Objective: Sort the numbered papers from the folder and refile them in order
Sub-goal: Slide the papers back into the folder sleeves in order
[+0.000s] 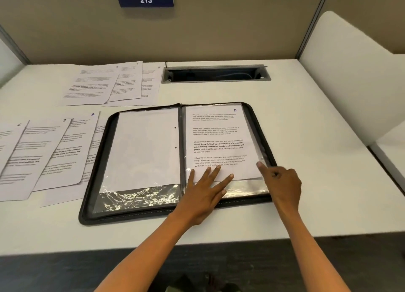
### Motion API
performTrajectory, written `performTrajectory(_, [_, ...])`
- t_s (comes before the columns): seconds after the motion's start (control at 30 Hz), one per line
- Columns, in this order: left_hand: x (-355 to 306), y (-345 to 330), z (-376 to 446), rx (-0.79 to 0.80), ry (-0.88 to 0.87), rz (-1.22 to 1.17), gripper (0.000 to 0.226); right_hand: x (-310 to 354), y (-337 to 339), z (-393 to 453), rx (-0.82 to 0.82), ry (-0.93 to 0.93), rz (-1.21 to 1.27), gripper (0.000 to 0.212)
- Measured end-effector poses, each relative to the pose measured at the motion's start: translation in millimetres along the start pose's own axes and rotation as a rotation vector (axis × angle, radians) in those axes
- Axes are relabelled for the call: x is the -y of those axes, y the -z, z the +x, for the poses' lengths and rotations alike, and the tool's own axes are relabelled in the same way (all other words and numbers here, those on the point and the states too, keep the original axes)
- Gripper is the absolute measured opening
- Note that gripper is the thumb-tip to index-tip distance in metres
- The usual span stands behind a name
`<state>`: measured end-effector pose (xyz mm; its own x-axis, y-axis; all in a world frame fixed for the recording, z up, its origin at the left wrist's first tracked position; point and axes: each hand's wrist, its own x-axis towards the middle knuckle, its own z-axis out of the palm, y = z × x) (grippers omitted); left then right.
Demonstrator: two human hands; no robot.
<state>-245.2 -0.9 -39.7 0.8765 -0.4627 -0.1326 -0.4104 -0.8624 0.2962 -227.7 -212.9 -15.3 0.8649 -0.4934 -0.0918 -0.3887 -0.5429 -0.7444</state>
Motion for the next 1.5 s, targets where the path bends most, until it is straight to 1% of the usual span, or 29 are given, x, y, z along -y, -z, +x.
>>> performTrajectory(0.03, [0,0,0,0.000,0.000,0.000,0.048,0,-1,1,0.043,-0.019,-0.015,0.049])
performTrajectory(0.1, [1,0,0,0.003,0.000,0.008,0.048,-1,-2,1,0.096,-0.023,0.029,0.038])
performTrajectory(0.17, [2,0,0,0.004,-0.002,0.014,0.048,1,0,-1,0.142,-0.025,0.143,0.028])
performTrajectory(0.27, [8,2,-2,0.005,-0.024,-0.043,0.054,15,6,-4,0.147,-0.037,0.348,0.025])
performTrajectory(0.33, [16,7,-5,-0.033,-0.031,-0.108,0.065,35,7,-8,0.182,-0.001,0.437,0.020])
performTrajectory(0.4, [29,15,-9,-0.101,0.005,-0.186,0.071,59,4,-16,0.270,0.078,0.512,0.015])
performTrajectory(0.5, [53,32,-16,-0.244,0.134,-0.314,0.074,95,-9,-33,0.367,0.216,0.544,0.012])
performTrajectory(0.63, [87,61,-36,-0.455,0.321,-0.532,0.055,132,-45,-59,0.521,0.412,0.492,0.009])
performTrajectory(0.7, [106,72,-51,-0.569,0.405,-0.608,0.053,149,-66,-75,0.595,0.504,0.419,0.009])
performTrajectory(0.77, [123,80,-66,-0.662,0.489,-0.684,0.047,160,-88,-91,0.668,0.550,0.356,0.013])
performTrajectory(0.83, [138,85,-81,-0.743,0.615,-0.736,0.039,169,-111,-105,0.751,0.565,0.302,0.015])
performTrajectory(0.9, [152,89,-97,-0.819,0.738,-0.817,0.038,174,-136,-119,0.832,0.576,0.236,0.016])
performTrajectory(0.93, [157,90,-104,-0.836,0.771,-0.888,0.038,175,-146,-125,0.855,0.580,0.193,0.016])
performTrajectory(0.97, [165,91,-111,-0.829,0.792,-0.968,0.037,178,-158,-130,0.872,0.584,0.142,0.017])
performTrajectory(1.07, [186,88,-126,-0.728,0.797,-1.164,0.027,179,-184,-140,0.896,0.604,0.003,0.015])
performTrajectory(1.17, [202,82,-130,-0.631,0.812,-1.198,0.027,174,-202,-142,0.903,0.641,-0.130,0.015])
performTrajectory(1.2, [206,81,-130,-0.606,0.819,-1.177,0.028,171,-206,-143,0.907,0.661,-0.178,0.019])
performTrajectory(1.27, [212,78,-126,-0.567,0.828,-1.091,0.029,165,-210,-144,0.909,0.722,-0.272,0.035])
performTrajectory(1.33, [214,76,-121,-0.515,0.840,-0.937,0.030,163,-212,-144,0.892,0.760,-0.348,0.048])
performTrajectory(1.4, [216,75,-115,-0.461,0.848,-0.771,0.030,168,-214,-141,0.888,0.729,-0.389,0.052])
performTrajectory(1.5, [219,77,-109,-0.404,0.832,-0.609,0.033,186,-214,-133,0.861,0.707,-0.379,0.053])
